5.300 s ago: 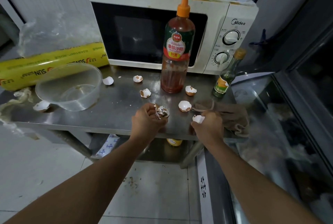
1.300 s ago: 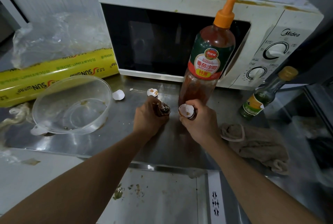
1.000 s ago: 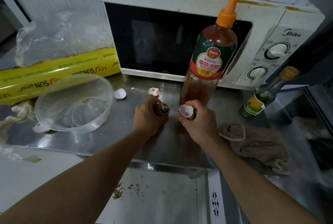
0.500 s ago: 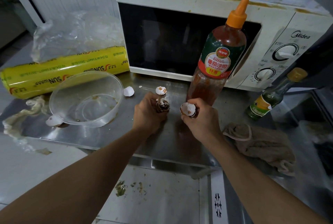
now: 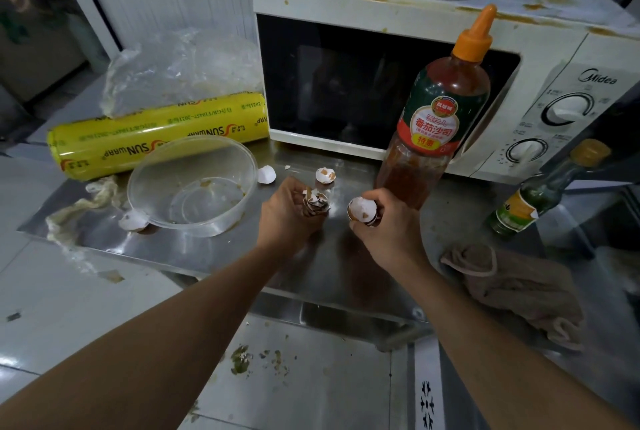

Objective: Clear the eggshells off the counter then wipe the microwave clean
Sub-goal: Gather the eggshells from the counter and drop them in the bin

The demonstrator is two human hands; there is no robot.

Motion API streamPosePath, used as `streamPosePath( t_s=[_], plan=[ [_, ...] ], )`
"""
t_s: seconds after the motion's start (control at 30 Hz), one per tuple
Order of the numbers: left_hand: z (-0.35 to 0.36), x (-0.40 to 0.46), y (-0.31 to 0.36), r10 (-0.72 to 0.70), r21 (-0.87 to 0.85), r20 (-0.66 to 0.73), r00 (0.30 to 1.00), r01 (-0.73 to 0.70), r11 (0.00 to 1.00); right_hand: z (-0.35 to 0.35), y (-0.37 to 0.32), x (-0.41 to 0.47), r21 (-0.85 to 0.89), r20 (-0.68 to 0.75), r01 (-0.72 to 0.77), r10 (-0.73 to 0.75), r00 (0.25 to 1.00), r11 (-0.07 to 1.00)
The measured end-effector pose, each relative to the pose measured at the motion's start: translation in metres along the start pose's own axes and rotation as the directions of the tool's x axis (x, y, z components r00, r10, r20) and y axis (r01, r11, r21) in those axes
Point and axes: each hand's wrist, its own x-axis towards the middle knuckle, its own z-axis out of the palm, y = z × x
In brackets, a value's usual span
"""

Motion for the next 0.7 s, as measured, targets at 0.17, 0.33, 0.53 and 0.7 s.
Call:
streamPosePath(
  t_s=[0.17, 0.33, 0.53, 0.7],
  plan=[
    [0.004, -0.007, -0.004, -0.009, -0.006, 0.007, 1.0, 0.009, 1.0, 0.003, 0.007, -0.003, 0.017, 0.032, 0.003, -0.004, 0.999, 1.0],
    [0.009, -0.01, -0.009, -0.007, 0.028, 0.024, 1.0, 0.007, 1.0, 0.007, 0.013, -0.004, 0.04, 0.086, -0.004, 0.0, 0.996, 0.999],
    [0.008, -0.01, -0.011, 0.01, 0.026, 0.06, 0.998, -0.012, 1.0, 0.012, 0.017, -0.004, 0.053, 0.14, 0.0, -0.008, 0.99, 0.999],
    [0.006, -0.01, -0.011, 0.035, 0.021, 0.086, 0.996, -0.037, 0.999, 0.014, 0.021, -0.004, 0.036, 0.196, 0.004, -0.01, 0.981, 0.999]
  ],
)
